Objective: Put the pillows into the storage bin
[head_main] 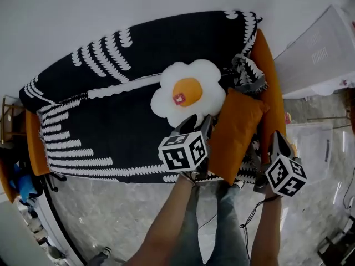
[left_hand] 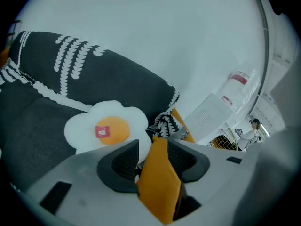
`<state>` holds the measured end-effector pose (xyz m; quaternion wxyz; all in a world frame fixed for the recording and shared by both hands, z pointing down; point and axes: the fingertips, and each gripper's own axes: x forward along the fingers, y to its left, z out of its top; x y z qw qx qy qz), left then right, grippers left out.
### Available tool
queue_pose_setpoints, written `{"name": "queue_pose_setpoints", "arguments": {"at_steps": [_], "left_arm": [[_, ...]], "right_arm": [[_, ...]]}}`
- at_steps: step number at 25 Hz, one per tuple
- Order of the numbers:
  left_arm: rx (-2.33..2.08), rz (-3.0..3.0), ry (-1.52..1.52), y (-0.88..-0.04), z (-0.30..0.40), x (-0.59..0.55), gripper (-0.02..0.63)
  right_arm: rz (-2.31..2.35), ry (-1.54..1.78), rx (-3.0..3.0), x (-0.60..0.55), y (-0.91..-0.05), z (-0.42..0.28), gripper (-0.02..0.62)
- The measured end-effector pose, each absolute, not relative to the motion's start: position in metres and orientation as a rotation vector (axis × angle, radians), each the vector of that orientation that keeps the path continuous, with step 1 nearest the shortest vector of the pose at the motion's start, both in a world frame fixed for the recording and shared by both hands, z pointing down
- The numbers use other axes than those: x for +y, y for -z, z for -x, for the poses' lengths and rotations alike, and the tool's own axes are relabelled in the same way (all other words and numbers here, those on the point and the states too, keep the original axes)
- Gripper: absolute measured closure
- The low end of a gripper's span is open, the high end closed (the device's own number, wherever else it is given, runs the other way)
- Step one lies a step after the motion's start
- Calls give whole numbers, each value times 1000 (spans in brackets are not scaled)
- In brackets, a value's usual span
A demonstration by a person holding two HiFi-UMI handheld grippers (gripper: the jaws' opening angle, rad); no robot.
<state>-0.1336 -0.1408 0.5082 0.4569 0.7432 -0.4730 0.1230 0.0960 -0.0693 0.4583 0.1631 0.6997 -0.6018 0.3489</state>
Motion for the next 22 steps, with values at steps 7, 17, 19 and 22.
{"name": "queue_pose_setpoints", "arguments": {"at_steps": [7, 17, 19, 22], "left_arm": [[-1180, -1802, -416, -554, 191, -144, 414], [-1203, -1750, -483, -596, 256, -162, 414], [-1232, -1766, -515, -598, 270, -173, 414], [-1259, -1788, -593, -603, 301, -190, 414]], "right_arm": [[-1897, -1034, -1729, -87, -493, -37, 594], [-1866, -1078, -1706, -119, -529, 9, 594], [-1858, -1087, -1707, -129, -534, 19, 594], [-1845, -1094, -1713, -144, -536, 47, 594]]}}
